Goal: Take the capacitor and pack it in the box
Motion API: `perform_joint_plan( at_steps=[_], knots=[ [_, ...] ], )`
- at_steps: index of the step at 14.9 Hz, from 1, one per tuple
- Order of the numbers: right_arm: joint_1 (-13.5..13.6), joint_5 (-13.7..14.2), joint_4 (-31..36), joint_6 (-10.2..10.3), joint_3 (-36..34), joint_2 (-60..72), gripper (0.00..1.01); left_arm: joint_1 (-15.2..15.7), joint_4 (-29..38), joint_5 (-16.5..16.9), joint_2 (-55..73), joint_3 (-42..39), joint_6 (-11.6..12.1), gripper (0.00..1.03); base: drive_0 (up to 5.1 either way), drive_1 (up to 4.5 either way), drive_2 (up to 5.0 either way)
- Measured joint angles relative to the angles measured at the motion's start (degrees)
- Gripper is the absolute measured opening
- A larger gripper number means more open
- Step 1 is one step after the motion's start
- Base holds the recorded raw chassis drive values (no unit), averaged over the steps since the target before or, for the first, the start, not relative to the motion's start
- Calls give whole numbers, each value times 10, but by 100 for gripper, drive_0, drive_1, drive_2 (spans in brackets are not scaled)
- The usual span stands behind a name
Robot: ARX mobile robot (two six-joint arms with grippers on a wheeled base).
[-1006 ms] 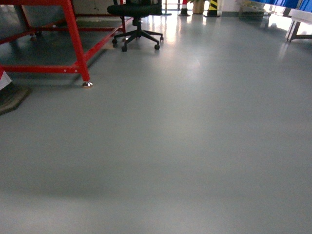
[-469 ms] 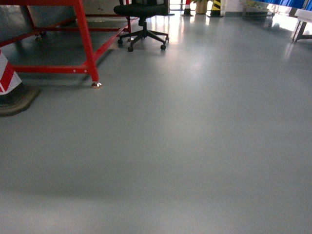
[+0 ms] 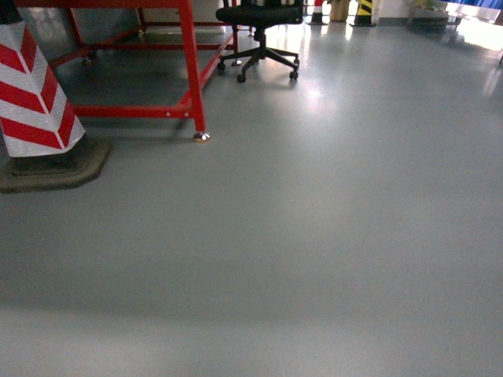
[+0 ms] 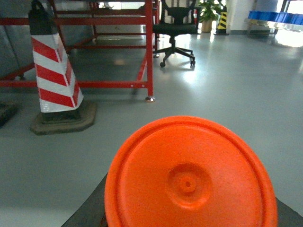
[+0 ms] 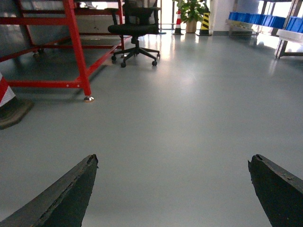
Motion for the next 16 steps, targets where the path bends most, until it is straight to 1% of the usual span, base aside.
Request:
perform_joint_plan(
  at_steps=[16],
  knots=[
    [0, 0, 1, 0, 0, 0, 98, 0, 1, -1, 0, 0, 0, 44, -504, 237, 237]
  ],
)
